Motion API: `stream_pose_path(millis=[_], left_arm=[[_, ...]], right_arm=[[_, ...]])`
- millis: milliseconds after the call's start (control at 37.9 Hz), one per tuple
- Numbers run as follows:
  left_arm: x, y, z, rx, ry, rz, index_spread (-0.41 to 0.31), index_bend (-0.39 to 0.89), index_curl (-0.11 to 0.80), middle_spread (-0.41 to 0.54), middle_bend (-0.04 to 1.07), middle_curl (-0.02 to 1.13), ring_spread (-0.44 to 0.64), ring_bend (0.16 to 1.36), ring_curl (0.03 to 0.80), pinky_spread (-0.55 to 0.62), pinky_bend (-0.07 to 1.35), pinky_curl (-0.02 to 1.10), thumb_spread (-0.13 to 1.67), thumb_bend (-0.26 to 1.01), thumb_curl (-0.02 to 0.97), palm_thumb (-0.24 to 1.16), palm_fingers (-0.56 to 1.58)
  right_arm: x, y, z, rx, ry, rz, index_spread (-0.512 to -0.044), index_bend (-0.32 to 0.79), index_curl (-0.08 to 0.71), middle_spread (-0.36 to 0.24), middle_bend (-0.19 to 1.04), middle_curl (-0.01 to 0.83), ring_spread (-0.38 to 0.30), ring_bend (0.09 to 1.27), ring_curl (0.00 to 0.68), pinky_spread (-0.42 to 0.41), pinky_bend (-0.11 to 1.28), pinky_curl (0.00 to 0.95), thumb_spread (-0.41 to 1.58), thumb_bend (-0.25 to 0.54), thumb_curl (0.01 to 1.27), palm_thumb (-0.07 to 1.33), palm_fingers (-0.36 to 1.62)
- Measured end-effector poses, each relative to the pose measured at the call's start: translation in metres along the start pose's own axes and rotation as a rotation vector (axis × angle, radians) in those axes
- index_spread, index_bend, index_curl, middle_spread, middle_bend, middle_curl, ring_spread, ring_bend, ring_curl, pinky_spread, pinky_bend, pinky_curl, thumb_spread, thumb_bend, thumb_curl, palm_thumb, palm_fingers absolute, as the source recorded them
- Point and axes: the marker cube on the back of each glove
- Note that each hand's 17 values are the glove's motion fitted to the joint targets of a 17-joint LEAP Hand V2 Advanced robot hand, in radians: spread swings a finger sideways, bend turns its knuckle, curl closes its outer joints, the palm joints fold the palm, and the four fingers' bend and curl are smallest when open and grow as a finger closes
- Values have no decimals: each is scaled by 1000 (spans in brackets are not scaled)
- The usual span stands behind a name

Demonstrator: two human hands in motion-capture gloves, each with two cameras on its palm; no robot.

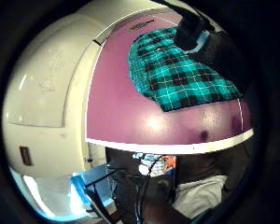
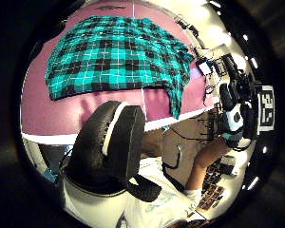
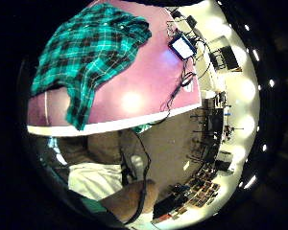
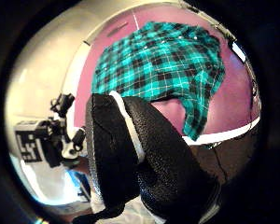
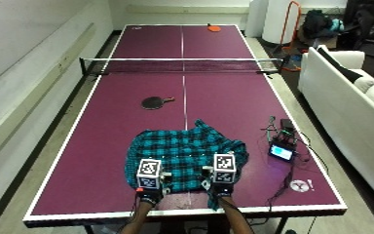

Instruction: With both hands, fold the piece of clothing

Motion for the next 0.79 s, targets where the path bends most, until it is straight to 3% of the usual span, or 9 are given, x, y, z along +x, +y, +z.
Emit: stream_pose_path(millis=[105, 264, 475, 791], left_arm=[[-1, 0, 0, -3, -4, -2, 13, 29, 9, 8, 256, 133, 55, 606, 195, 182, 446, 157, 615, 64, 48, 132, 483], [-4, -1, 2, -7, -6, -11, 11, 61, 32, 13, 272, 205, 70, 664, 261, 237, 485, 223, 856, 44, 84, 142, 426], [-1, -4, 1, 2, 5, -5, 11, 79, 60, 15, 281, 257, 79, 695, 291, 267, 504, 263, 1008, 10, 126, 148, 392], [1, -1, -4, 2, -11, 0, 11, 83, 90, 16, 285, 308, 85, 718, 313, 281, 515, 300, 1088, -19, 169, 145, 365]], right_arm=[[2, -1, 1, -1, 14, 13, -263, 179, 87, -1, 196, 75, 95, 200, 46, 174, 381, 121, 623, 60, 35, 124, 161], [1, 0, -2, -3, 7, 14, -338, 176, 145, -1, 193, 124, 130, 201, 79, 228, 392, 173, 882, 43, 64, 134, 139], [2, -1, -3, 18, 20, 1, -378, 172, 194, -2, 189, 172, 152, 205, 110, 260, 398, 213, 1048, 18, 101, 151, 120], [2, 3, -6, -5, 28, 5, -396, 165, 240, -2, 187, 220, 165, 210, 147, 274, 412, 257, 1139, -15, 140, 158, 99]])
